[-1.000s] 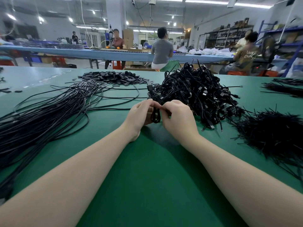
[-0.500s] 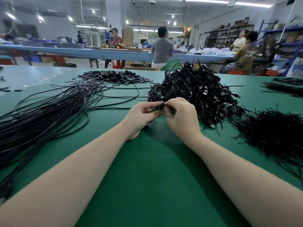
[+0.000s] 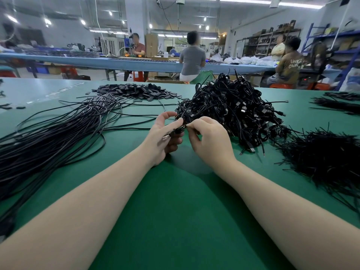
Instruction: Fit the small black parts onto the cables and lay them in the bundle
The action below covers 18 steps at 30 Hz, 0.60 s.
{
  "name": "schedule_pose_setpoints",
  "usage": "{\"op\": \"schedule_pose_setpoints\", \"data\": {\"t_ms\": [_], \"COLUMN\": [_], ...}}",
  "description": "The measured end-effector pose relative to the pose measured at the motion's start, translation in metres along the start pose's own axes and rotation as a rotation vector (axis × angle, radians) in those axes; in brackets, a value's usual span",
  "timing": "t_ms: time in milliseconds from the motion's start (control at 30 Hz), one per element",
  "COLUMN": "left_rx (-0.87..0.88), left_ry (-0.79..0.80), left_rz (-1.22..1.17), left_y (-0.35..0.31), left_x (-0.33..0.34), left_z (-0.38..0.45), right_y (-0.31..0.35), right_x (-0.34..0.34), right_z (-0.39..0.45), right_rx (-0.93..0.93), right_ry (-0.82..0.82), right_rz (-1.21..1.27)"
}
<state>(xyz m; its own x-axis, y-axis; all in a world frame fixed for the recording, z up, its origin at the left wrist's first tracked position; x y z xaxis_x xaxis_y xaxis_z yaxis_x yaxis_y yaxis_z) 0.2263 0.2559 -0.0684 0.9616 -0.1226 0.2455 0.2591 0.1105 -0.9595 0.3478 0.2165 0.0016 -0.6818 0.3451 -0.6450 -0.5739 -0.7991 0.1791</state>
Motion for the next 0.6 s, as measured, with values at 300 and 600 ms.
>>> {"op": "schedule_pose_setpoints", "data": {"t_ms": [300, 600], "left_rx": [-0.038, 0.041], "left_ry": [0.095, -0.001], "left_rz": [0.078, 0.113], "left_y": [0.001, 0.001], "left_x": [0.011, 0.004], "left_z": [0.001, 0.001], "right_y": [-0.02, -0.017], "right_x": [-0.002, -0.009], "right_z": [-0.002, -0.001], "right_rx": [0.107, 0.082], "right_ry": [-0.042, -0.091], "right_rz": [0.082, 0.12]}}
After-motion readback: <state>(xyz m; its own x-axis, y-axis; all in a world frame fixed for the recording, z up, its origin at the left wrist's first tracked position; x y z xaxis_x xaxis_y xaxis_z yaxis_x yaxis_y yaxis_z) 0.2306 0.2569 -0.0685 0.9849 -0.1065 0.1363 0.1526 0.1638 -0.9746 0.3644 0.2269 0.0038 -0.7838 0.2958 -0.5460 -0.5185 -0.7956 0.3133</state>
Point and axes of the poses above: each hand's wrist, its own z-axis towards the middle knuckle, its own x-axis out of the palm, y = z × x, the point moved 9 cm from there along z, towards the middle knuckle, and after that the axes turned 10 degrees about y, right-handed, at the moved point
